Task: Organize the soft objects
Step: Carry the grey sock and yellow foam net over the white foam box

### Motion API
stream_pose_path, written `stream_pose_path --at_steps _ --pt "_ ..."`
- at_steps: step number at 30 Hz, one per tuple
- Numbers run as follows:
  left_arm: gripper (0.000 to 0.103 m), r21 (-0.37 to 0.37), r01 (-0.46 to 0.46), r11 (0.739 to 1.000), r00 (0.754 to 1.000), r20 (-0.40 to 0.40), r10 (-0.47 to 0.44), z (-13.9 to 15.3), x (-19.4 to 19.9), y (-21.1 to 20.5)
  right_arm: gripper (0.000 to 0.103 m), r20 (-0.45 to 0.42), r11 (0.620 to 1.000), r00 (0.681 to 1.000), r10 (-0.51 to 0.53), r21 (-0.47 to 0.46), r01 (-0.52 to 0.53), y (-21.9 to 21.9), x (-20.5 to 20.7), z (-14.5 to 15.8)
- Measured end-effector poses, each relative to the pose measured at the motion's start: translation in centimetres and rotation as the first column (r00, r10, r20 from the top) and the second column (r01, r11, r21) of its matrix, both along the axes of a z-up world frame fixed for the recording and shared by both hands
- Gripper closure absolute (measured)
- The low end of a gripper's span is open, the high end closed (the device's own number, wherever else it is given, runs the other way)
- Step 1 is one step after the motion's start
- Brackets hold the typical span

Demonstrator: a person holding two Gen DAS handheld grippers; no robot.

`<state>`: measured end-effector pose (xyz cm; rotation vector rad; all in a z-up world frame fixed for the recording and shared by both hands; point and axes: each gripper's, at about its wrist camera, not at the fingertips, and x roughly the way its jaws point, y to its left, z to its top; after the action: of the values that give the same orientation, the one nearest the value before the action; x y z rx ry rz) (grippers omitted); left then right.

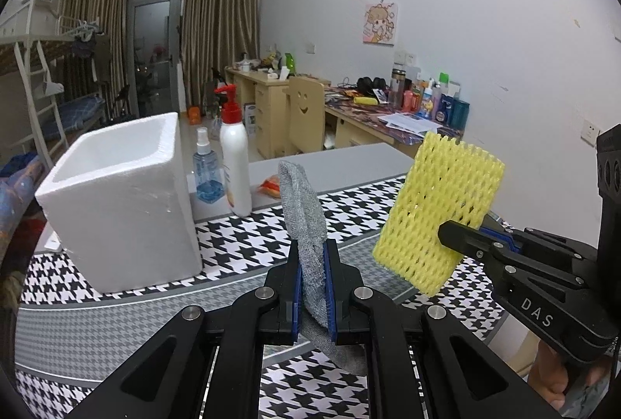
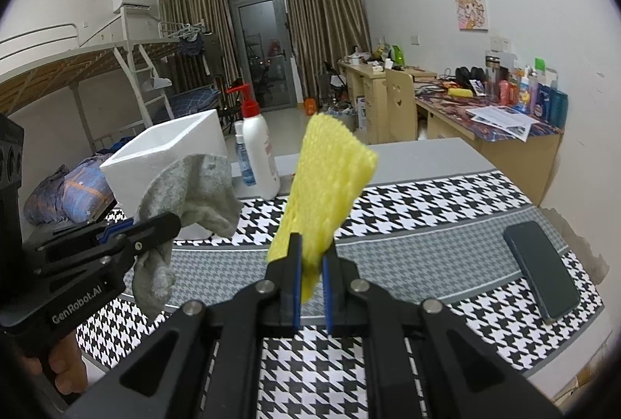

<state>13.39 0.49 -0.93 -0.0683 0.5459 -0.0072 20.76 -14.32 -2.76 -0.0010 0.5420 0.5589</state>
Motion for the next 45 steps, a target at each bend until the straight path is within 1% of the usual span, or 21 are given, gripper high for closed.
stream_pose_path --at_steps 16,24,29,34,38,45 --pt "0.092 0.021 -0.071 0.997 0.996 0.048 0.07 2.1 -0.4 3.2 0.091 0.049 0.998 0.997 0.065 -0.015 -0.065 3.8 0.6 2.0" --pt "0.092 0.029 -0.109 0.994 0.991 0.076 0.106 3.3 -0.3 4.9 0.091 0.09 0.995 0.991 0.095 -0.025 -0.093 5.4 0.5 3.2" --pt "0.092 0.031 -0.131 0.991 0.987 0.101 0.127 4.4 -0.4 5.9 0.091 0.114 0.994 0.987 0.111 -0.034 -0.108 6.6 0.4 4.1" --pt "0.092 0.046 -0.153 0.987 0.982 0.118 0.146 5.1 -0.5 7.0 0.091 0.128 0.992 0.984 0.124 -0.023 -0.122 7.3 0.7 4.9" --pt "0.092 0.052 -0.174 0.983 0.977 0.131 0.166 5.7 -0.4 8.0 0.091 0.145 0.992 0.981 0.128 -0.031 -0.125 8.2 0.8 5.3" --pt "0.092 0.049 -0.207 0.977 0.968 0.152 0.198 6.4 -0.6 9.7 0.091 0.15 0.99 0.979 0.136 -0.053 -0.129 9.7 1.3 5.7"
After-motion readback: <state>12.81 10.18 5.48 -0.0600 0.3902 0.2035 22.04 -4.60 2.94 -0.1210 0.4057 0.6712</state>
